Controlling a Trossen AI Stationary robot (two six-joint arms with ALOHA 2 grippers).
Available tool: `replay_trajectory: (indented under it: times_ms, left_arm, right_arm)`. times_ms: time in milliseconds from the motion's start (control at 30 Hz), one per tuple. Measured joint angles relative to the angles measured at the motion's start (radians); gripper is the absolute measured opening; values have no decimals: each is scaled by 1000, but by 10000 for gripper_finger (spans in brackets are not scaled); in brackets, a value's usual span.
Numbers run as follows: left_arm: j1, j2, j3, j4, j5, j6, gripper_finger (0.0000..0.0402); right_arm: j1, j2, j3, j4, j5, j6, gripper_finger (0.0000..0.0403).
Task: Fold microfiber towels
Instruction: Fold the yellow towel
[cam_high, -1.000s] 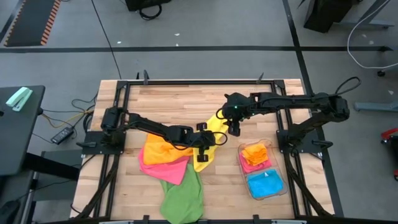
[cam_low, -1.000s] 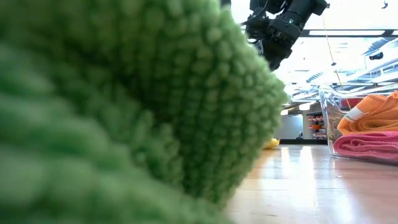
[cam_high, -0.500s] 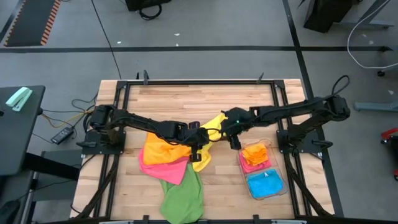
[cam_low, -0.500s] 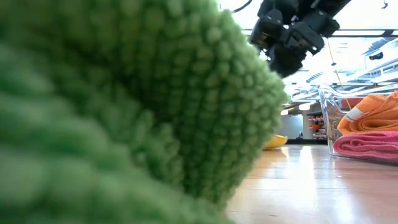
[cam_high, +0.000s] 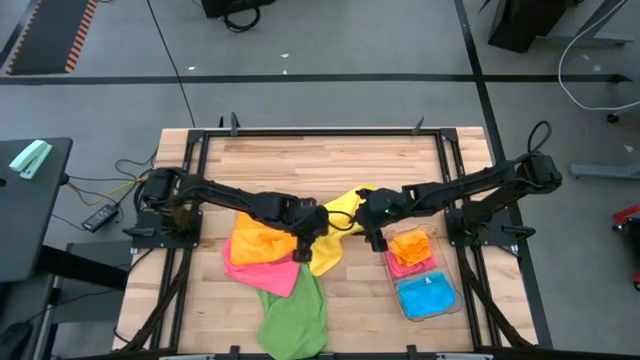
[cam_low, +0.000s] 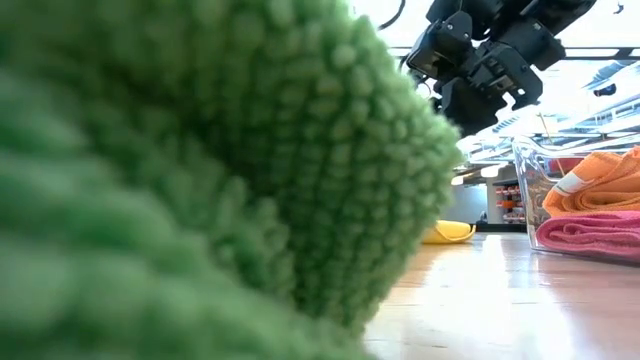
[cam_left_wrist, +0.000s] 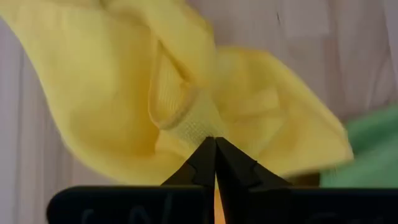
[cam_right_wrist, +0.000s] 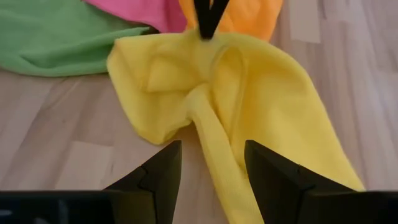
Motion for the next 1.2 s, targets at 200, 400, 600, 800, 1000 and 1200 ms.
replay_trajectory:
  times_ms: [200,400,600,800,1000,1200]
  left_arm:
    - [37,-62,0,-209,-4,17,7]
    - [56,-76,-2,-410,-2,-4,22]
    - [76,-72,-62,-448,-2,-6,16]
    - [70,-72,-116,-447,22,-65,11]
    - [21,-72,-162,-426,161,-151,17]
    - [-58,-72,-166,-364,195,-159,10]
  right_arm:
    - [39,0,0,1,-52,2,183]
    - [87,0,0,38,-34,15,184]
    - [78,0,12,43,76,141,183]
    - [18,0,30,-77,89,310,183]
    - [-50,0,30,-171,65,380,183]
    - [-150,0,30,-171,47,301,183]
